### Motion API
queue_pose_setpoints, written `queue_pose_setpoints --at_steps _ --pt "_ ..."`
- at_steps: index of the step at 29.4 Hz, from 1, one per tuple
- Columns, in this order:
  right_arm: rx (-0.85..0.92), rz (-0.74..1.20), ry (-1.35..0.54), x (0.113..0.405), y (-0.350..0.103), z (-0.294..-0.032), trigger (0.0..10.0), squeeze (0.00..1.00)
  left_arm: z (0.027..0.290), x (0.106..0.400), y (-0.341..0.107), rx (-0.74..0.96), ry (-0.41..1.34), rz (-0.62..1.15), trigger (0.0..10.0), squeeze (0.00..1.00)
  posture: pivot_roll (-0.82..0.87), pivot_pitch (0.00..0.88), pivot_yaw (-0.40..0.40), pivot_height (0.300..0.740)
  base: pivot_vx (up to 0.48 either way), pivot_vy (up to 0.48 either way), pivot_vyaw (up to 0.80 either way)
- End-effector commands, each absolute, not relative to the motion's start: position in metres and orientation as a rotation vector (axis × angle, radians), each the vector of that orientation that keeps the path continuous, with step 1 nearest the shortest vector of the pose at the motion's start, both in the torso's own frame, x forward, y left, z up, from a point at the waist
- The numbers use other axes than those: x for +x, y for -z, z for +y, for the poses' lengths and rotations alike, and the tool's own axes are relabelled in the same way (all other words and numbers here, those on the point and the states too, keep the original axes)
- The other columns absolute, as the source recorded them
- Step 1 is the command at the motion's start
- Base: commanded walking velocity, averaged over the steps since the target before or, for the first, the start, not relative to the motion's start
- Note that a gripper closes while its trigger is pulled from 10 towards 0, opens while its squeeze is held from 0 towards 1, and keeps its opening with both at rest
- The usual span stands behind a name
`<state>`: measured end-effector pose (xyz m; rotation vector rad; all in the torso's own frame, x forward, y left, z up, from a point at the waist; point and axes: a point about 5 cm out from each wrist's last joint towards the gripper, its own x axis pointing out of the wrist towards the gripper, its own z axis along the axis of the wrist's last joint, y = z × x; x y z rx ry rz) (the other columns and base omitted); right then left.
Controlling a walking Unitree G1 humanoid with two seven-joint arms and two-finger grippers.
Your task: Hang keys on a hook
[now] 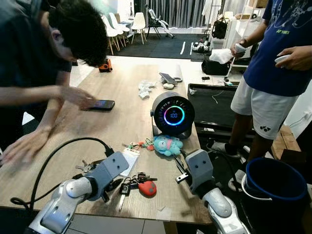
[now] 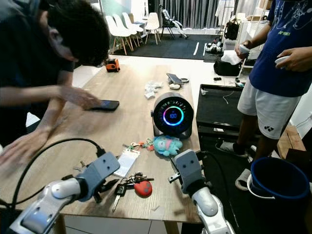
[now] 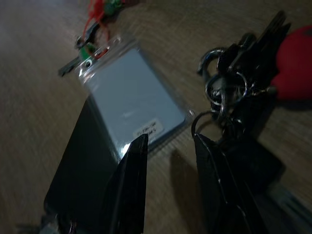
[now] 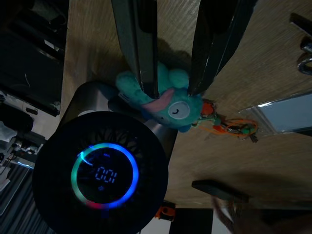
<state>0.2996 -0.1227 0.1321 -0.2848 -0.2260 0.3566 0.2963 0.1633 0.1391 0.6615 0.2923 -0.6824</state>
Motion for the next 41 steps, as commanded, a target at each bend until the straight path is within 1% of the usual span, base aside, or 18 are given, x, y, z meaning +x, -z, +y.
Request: queue_pose_setpoints --at_steps 1,9,14,17,20,23,26,30,38,41 --pt "-0.278 -0.215 -0.339 0.296 -0.127 -0.126 10.0 0.00 0.159 0.296 -0.131 0.669 0.713 0.315 10.0 0.00 0.02 0.108 0.076 0.740 0.000 0.000 0.00" --pt "-0.273 -0.211 -0.328 0.295 -0.126 -0.127 10.0 0.00 0.159 0.297 -0.130 0.681 0.743 0.322 10.0 0.00 0.02 0.111 0.084 0.740 0.000 0.000 0.00" --pt "-0.270 -0.212 -0.322 0.295 -0.126 -0.127 10.0 0.00 0.158 0.299 -0.129 0.720 0.761 0.322 10.0 0.00 0.02 0.112 0.084 0.740 0.000 0.000 0.00" --pt "-0.270 -0.212 -0.321 0.296 -0.126 -0.128 10.0 0.00 0.158 0.301 -0.134 0.709 0.755 0.307 10.0 0.00 0.02 0.112 0.080 0.740 0.000 0.000 0.00" --pt "-0.267 -0.212 -0.327 0.296 -0.126 -0.125 10.0 0.00 0.162 0.305 -0.151 0.694 0.756 0.259 10.0 0.00 0.03 0.111 0.078 0.740 0.000 0.000 0.00" --pt "-0.266 -0.212 -0.328 0.296 -0.126 -0.125 10.0 0.00 0.162 0.305 -0.153 0.692 0.763 0.253 10.0 0.00 0.03 0.111 0.077 0.740 0.000 0.000 0.00" --pt "-0.264 -0.213 -0.330 0.296 -0.126 -0.123 10.0 0.00 0.162 0.303 -0.157 0.722 0.793 0.237 10.0 0.00 0.03 0.110 0.077 0.740 0.000 0.000 0.00" --pt "-0.262 -0.213 -0.329 0.296 -0.126 -0.123 10.0 0.00 0.165 0.297 -0.152 0.784 0.869 0.266 10.0 0.00 0.03 0.110 0.081 0.740 0.000 0.000 0.00" --pt "-0.263 -0.212 -0.325 0.296 -0.125 -0.124 10.0 0.00 0.170 0.296 -0.146 0.807 0.878 0.296 10.0 0.00 0.03 0.111 0.081 0.740 0.000 0.000 0.00" --pt "-0.265 -0.211 -0.324 0.296 -0.125 -0.125 10.0 0.00 0.176 0.291 -0.147 0.807 0.900 0.309 10.0 0.00 0.02 0.110 0.080 0.740 0.000 0.000 0.00"
